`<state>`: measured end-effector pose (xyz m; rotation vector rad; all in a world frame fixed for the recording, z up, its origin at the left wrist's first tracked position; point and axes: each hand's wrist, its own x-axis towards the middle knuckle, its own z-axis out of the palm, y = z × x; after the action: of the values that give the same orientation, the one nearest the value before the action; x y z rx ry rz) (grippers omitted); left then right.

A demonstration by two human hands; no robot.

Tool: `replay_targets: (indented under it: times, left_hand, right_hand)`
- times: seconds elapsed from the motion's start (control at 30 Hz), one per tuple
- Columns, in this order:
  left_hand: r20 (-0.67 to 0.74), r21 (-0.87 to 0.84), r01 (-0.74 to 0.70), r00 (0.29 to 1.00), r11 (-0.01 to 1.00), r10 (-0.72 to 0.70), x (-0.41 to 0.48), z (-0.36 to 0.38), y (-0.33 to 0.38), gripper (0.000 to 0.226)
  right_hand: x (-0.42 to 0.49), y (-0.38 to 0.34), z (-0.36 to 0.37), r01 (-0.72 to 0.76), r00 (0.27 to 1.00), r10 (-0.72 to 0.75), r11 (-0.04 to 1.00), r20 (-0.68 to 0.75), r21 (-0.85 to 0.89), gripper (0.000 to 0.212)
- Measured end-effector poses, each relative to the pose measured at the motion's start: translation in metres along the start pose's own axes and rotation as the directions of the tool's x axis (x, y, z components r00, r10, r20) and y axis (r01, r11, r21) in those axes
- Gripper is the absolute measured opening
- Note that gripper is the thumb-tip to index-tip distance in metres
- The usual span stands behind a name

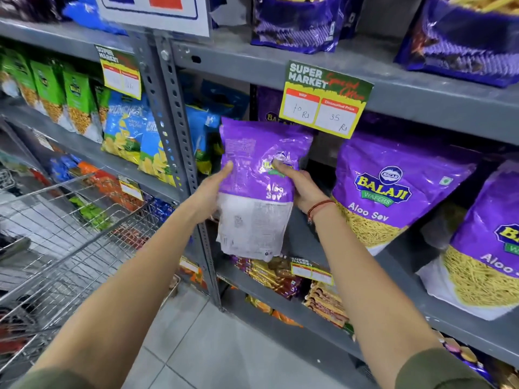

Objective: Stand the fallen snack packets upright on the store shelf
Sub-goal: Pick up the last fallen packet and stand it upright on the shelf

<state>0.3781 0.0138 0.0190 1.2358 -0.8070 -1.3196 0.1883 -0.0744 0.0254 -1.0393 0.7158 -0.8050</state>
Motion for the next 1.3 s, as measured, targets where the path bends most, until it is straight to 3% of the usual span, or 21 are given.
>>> replay_targets:
  times: [0.17,0.33,0.4,0.47,0.53,0.6,0.7,0.83,0.9,0.97,1.03,1.13,1.2,1.3]
  left_hand:
    - [-0.051,0.080,-0.344,0.936,0.936,0.348,0.022,0.009,0.037,0.015]
    - [-0.067,0.152,-0.410,0.904,0.899,0.423,0.032,0.014,0.056,0.010]
    - [-0.137,0.162,-0.425,0.884,0.890,0.447,0.030,0.017,0.060,0.008]
    - [-0.309,0.212,-0.434,0.820,0.876,0.482,0.025,0.020,0.052,0.015]
    - [-0.450,0.394,-0.415,0.690,0.820,0.566,0.018,0.025,0.032,0.035]
    - [-0.416,0.571,-0.387,0.624,0.724,0.662,0.007,0.038,-0.002,0.037]
    - [-0.366,0.656,-0.273,0.700,0.704,0.613,-0.004,0.069,-0.059,0.045]
    - [-0.485,0.623,-0.058,0.754,0.780,0.443,-0.002,0.113,-0.095,0.089]
    - [-0.514,0.630,0.010,0.755,0.777,0.407,0.003,0.125,-0.096,0.107]
    - [-0.534,0.609,0.019,0.750,0.793,0.391,0.010,0.129,-0.092,0.110]
    - [-0.560,0.529,-0.019,0.743,0.848,0.366,0.012,0.127,-0.084,0.102]
    - [-0.468,0.535,-0.117,0.783,0.836,0.409,0.017,0.103,-0.071,0.087]
    - [-0.292,0.587,-0.141,0.881,0.797,0.372,0.031,0.070,-0.063,0.079]
    - [-0.053,0.660,-0.116,0.978,0.742,0.200,0.053,0.022,-0.040,0.091]
  right_hand:
    - [0.008,-0.028,-0.004,0.305,0.949,-0.311,0.946,-0.041,-0.114,0.012]
    - [0.014,-0.043,-0.005,0.371,0.908,-0.397,0.910,-0.135,-0.184,0.042]
    - [0.016,-0.043,-0.007,0.358,0.900,-0.403,0.901,-0.166,-0.246,0.043]
    - [0.017,-0.044,-0.007,0.350,0.893,-0.407,0.896,-0.190,-0.274,0.039]
    - [0.016,-0.046,-0.006,0.375,0.870,-0.443,0.880,-0.218,-0.290,0.035]
    - [0.012,-0.048,-0.003,0.400,0.837,-0.492,0.849,-0.238,-0.346,0.031]
    - [0.005,-0.048,0.000,0.418,0.765,-0.588,0.764,-0.264,-0.491,0.023]
    - [-0.006,-0.049,0.012,0.370,0.626,-0.743,0.552,-0.239,-0.747,0.033]
    - [-0.014,-0.046,0.025,0.286,0.600,-0.767,0.471,-0.227,-0.835,0.048]
    - [-0.023,-0.041,0.040,0.272,0.605,-0.774,0.421,-0.186,-0.865,0.039]
    - [-0.029,-0.037,0.052,0.281,0.654,-0.738,0.439,-0.164,-0.854,0.025]
    - [-0.036,-0.034,0.056,0.357,0.729,-0.669,0.552,-0.144,-0.753,0.033]
    - [-0.039,-0.029,0.046,0.426,0.708,-0.687,0.601,-0.164,-0.676,0.035]
    - [-0.033,-0.011,0.018,0.405,0.641,-0.704,0.649,-0.306,-0.644,0.036]
